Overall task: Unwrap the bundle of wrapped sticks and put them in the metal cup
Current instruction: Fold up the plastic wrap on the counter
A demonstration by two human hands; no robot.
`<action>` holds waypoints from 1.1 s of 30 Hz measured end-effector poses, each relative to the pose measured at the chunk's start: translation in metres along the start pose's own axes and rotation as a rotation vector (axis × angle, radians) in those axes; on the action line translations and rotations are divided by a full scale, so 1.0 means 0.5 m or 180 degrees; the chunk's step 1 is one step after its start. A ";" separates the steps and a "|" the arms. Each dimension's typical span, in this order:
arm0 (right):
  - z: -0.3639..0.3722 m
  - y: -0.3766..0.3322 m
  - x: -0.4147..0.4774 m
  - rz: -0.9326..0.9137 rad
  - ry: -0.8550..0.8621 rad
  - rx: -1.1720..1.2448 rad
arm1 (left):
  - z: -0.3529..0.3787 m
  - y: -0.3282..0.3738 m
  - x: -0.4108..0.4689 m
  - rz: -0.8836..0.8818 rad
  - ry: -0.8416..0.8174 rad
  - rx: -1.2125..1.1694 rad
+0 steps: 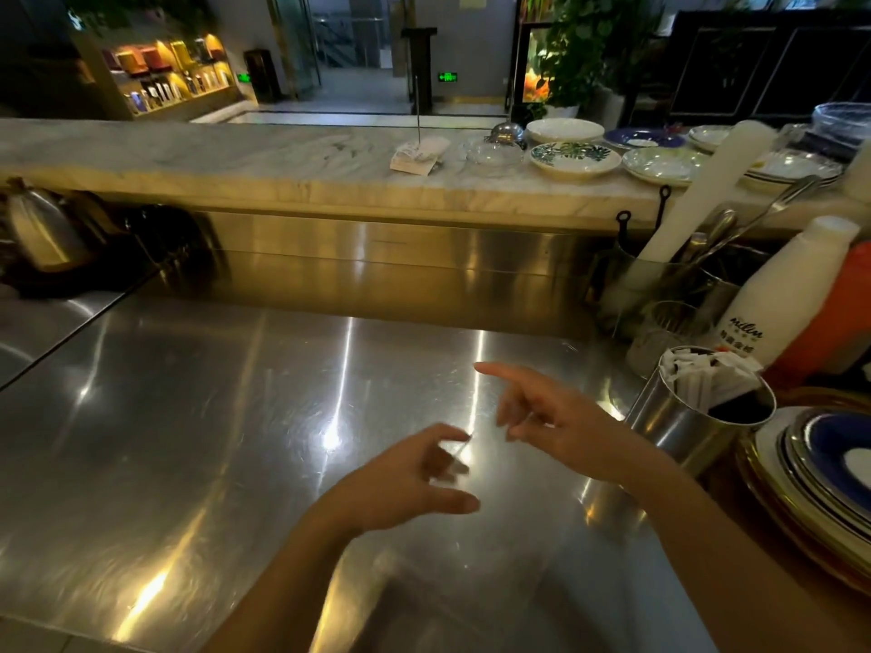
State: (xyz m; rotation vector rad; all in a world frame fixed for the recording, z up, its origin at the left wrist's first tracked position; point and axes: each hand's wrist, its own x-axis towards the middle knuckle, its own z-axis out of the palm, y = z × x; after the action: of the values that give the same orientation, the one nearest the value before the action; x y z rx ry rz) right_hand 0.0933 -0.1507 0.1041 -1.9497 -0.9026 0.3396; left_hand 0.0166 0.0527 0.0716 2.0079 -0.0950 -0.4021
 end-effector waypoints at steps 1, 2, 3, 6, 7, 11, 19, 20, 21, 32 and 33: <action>-0.001 -0.009 0.004 -0.0048 0.0017 -0.0034 | 0.010 0.001 0.006 0.0027 0.0039 0.0045; -0.003 -0.016 0.007 -0.0085 0.0047 -0.0066 | 0.016 -0.001 0.010 0.0068 0.0143 0.0084; -0.006 -0.020 0.008 -0.0110 0.0092 -0.0092 | 0.020 -0.004 0.013 0.0114 0.0246 0.0068; -0.014 -0.014 0.005 -0.0004 0.0317 0.0071 | 0.021 -0.013 0.012 0.0254 0.0422 -0.0329; -0.016 -0.008 0.000 0.0110 0.0392 0.0256 | 0.019 -0.017 0.009 0.0318 0.0485 -0.0498; -0.018 0.020 -0.027 0.0584 0.0490 0.1182 | 0.009 -0.025 -0.002 0.0550 0.0798 -0.0979; 0.053 0.064 -0.048 0.0933 0.0629 0.2117 | 0.027 -0.038 0.001 0.0231 0.1210 -0.2294; 0.063 0.065 -0.049 0.0987 0.0623 0.2065 | 0.031 -0.040 0.004 0.0178 0.1257 -0.2387; 0.071 0.066 -0.049 0.1039 0.0658 0.2019 | 0.035 -0.041 0.005 0.0114 0.1303 -0.2472; 0.113 0.119 -0.039 0.1478 0.1557 0.1451 | 0.056 -0.068 0.001 -0.0819 0.1473 -0.1827; 0.116 0.124 -0.039 0.1504 0.1520 0.1380 | 0.059 -0.076 0.001 -0.0812 0.1527 -0.1730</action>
State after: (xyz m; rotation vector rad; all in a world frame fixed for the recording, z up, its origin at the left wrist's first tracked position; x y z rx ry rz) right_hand 0.0757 -0.1463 0.0191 -1.7039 -0.0426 0.2891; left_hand 0.0036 0.0449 0.0262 1.5256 0.5216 -0.0775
